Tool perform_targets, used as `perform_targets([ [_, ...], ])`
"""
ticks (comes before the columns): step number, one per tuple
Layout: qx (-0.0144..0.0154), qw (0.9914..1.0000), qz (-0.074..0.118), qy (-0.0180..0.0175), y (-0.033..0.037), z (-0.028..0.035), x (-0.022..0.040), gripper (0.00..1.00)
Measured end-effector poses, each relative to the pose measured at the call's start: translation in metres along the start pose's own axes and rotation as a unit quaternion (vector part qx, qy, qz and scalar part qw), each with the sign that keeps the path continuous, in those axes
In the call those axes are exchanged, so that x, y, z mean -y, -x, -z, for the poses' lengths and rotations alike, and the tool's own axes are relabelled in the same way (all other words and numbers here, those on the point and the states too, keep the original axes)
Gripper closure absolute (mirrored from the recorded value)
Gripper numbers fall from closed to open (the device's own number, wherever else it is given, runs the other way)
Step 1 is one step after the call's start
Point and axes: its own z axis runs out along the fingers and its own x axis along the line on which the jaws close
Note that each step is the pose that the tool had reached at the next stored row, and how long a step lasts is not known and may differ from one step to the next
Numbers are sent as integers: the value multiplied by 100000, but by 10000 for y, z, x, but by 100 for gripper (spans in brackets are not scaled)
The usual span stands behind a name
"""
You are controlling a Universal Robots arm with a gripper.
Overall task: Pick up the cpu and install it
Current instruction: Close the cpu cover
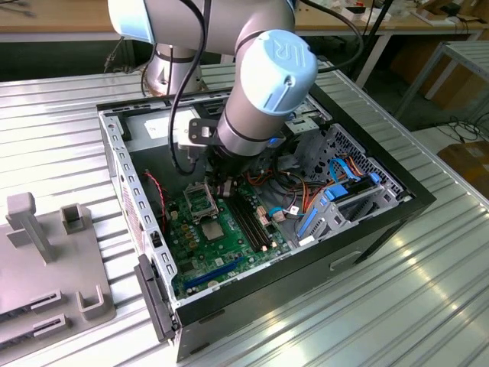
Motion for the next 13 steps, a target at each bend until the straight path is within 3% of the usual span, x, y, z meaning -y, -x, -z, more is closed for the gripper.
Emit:
perform_targets([
  [13,-19,100000,0,-12,9,44,-14,89],
])
